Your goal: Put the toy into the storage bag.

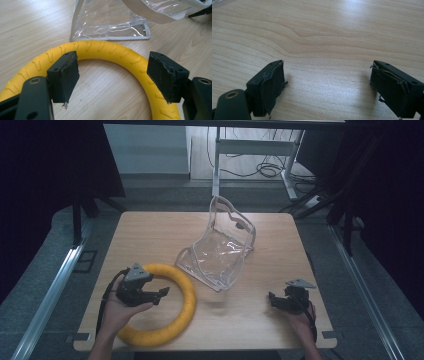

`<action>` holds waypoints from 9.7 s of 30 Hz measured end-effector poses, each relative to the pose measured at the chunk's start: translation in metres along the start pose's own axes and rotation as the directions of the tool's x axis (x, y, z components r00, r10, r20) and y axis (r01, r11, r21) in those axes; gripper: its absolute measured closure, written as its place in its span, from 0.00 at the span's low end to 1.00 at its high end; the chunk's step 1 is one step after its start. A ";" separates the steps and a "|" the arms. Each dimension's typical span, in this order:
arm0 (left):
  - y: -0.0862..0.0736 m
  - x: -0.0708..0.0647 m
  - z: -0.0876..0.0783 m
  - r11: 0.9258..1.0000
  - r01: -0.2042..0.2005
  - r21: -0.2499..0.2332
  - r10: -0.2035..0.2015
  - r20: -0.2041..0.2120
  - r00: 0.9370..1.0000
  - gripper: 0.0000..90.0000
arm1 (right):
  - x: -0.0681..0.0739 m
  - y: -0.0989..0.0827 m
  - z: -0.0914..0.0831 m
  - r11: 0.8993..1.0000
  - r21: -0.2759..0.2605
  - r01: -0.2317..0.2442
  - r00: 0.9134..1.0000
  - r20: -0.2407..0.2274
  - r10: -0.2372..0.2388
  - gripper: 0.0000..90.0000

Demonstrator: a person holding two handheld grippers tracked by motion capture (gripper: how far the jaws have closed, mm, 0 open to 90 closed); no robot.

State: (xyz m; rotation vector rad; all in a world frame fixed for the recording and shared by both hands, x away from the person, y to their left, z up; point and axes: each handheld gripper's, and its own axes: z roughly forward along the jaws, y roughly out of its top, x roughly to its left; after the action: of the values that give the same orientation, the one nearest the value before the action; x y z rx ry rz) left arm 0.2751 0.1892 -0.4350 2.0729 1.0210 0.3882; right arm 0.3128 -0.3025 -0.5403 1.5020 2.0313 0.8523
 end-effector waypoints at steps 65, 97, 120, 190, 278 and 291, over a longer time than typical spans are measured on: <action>-0.013 -0.059 0.061 0.892 -0.130 0.433 0.028 0.233 0.972 0.32 | 0.000 0.000 0.000 1.000 -0.003 -0.007 1.000 0.004 0.007 0.14; -0.035 -0.071 0.078 0.890 -0.101 0.444 0.028 0.166 0.986 0.52 | 0.000 0.000 0.000 1.000 -0.002 -0.007 1.000 0.003 0.007 0.14; -0.025 -0.026 -0.004 0.988 0.133 0.078 -0.151 0.327 0.933 0.54 | 0.000 0.000 0.000 1.000 -0.001 -0.010 1.000 0.003 0.010 0.14; 0.035 0.001 -0.076 0.930 0.163 -0.330 -0.058 0.306 0.950 0.54 | 0.000 0.001 0.001 1.000 -0.002 -0.015 1.000 0.005 0.015 0.14; 0.195 -0.112 -0.024 0.856 -0.081 -0.511 0.193 0.170 0.966 0.54 | -0.001 0.001 0.002 1.000 -0.004 -0.015 1.000 0.010 0.015 0.14; 0.203 -0.131 -0.019 0.851 -0.110 -0.514 0.227 0.171 0.959 0.54 | 0.000 0.002 0.001 1.000 -0.003 -0.016 1.000 0.010 0.016 0.14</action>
State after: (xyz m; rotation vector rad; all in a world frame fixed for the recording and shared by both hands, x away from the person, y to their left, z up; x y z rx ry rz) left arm 0.2906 0.0216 -0.2607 1.6840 0.5258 0.4416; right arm 0.3150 -0.3024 -0.5402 1.5196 2.0129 0.8516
